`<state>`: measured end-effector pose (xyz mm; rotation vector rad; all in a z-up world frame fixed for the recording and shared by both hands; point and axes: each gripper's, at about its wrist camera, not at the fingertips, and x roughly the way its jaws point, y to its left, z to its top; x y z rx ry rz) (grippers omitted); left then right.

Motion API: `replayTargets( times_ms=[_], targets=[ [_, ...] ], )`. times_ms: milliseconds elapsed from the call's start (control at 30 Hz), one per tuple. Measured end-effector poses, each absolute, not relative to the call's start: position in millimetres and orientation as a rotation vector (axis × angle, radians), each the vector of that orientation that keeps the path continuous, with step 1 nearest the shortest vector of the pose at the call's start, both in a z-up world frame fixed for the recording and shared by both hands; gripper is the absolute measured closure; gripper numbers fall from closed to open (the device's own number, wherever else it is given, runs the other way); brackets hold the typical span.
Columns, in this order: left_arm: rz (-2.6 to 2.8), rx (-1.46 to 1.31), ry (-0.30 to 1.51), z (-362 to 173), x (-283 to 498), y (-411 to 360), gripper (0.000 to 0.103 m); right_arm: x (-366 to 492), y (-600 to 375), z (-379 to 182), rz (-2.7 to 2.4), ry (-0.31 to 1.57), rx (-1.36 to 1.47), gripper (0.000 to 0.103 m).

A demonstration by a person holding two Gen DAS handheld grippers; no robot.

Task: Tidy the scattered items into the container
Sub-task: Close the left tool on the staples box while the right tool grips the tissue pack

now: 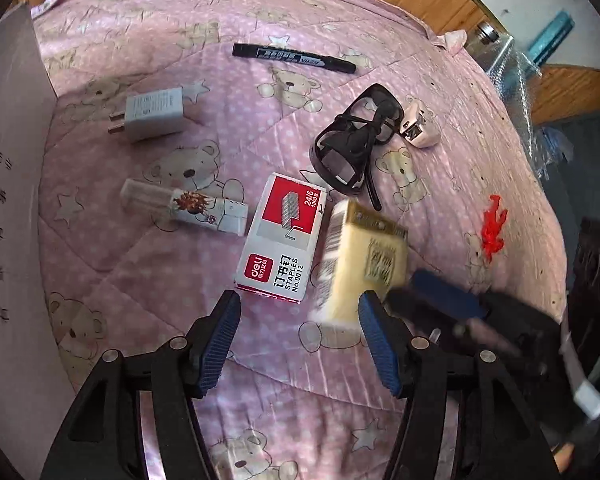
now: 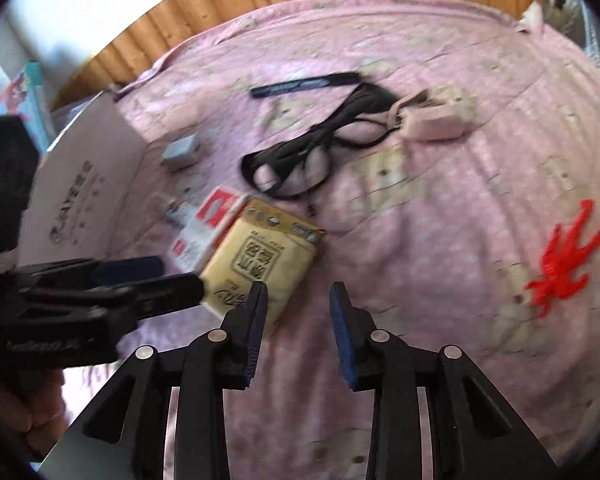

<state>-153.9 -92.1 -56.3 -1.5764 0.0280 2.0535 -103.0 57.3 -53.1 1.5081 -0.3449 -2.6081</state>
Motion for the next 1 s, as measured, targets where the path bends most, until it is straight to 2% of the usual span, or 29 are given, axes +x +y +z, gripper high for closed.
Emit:
replayTargets(
  times_ms=[167, 267, 333, 400, 433, 533, 600, 667, 767, 833, 867, 900, 933, 967, 1000],
  targets=[
    [2.192, -1.545, -0.016, -48.3, -167.3, -104.6, 0.041, -99.7, 68.1, -43.8, -2.590, -0.477, 1.499, 0.064],
    [2.188, -1.527, 0.066, -53.4, -173.5, -93.0, 0.041, -104.3, 50.8, -44.4, -2.532, -0.548, 1.474, 0.057],
    [2.190, -1.541, 0.101, -59.5, -174.2, -91.3, 0.046, -113.6, 33.3, -50.7, -2.537, -0.478, 1.491, 0.055],
    [2.215, -1.578, 0.067, -64.4, -177.2, -101.3, 0.041, -122.5, 30.0, -65.9, -2.495, -0.477, 1.524, 0.058],
    [2.220, -1.600, 0.052, -64.3, -177.8, -107.9, 0.041, -122.6, 34.8, -66.3, -2.487, -0.492, 1.512, 0.059],
    [2.224, -1.591, 0.059, -58.6, -176.6, -111.9, 0.043, -120.1, 48.8, -56.3, -2.583, -0.357, 1.532, 0.062],
    [2.178, -1.557, -0.001, -54.6, -174.4, -110.5, 0.043, -118.4, 60.4, -48.2, -2.668, -0.273, 1.557, 0.068],
    [2.154, -1.504, 0.025, -51.8, -170.0, -98.3, 0.043, -115.3, 69.7, -45.2, -2.726, -0.226, 1.587, 0.068],
    [2.131, -1.480, 0.108, -55.2, -166.1, -80.5, 0.043, -110.3, 76.5, -44.3, -2.665, -0.392, 1.551, 0.064],
    [2.167, -1.482, 0.180, -61.6, -165.0, -76.9, 0.043, -109.5, 71.7, -46.2, -2.560, -0.519, 1.511, 0.057],
    [2.206, -1.497, 0.220, -66.8, -167.0, -78.4, 0.045, -111.4, 62.8, -47.3, -2.527, -0.527, 1.502, 0.055],
    [2.218, -1.515, 0.202, -71.0, -169.5, -84.4, 0.055, -114.2, 53.6, -49.8, -2.513, -0.514, 1.506, 0.054],
    [2.232, -1.500, 0.184, -70.0, -170.5, -90.4, 0.059, -118.4, 46.3, -51.7, -2.512, -0.495, 1.515, 0.054],
    [2.237, -1.506, 0.200, -69.8, -171.5, -94.2, 0.062, -123.1, 39.6, -55.8, -2.510, -0.469, 1.531, 0.054],
    [2.244, -1.509, 0.203, -69.1, -172.3, -98.2, 0.062, -128.5, 32.8, -60.1, -2.509, -0.435, 1.554, 0.049]
  ],
)
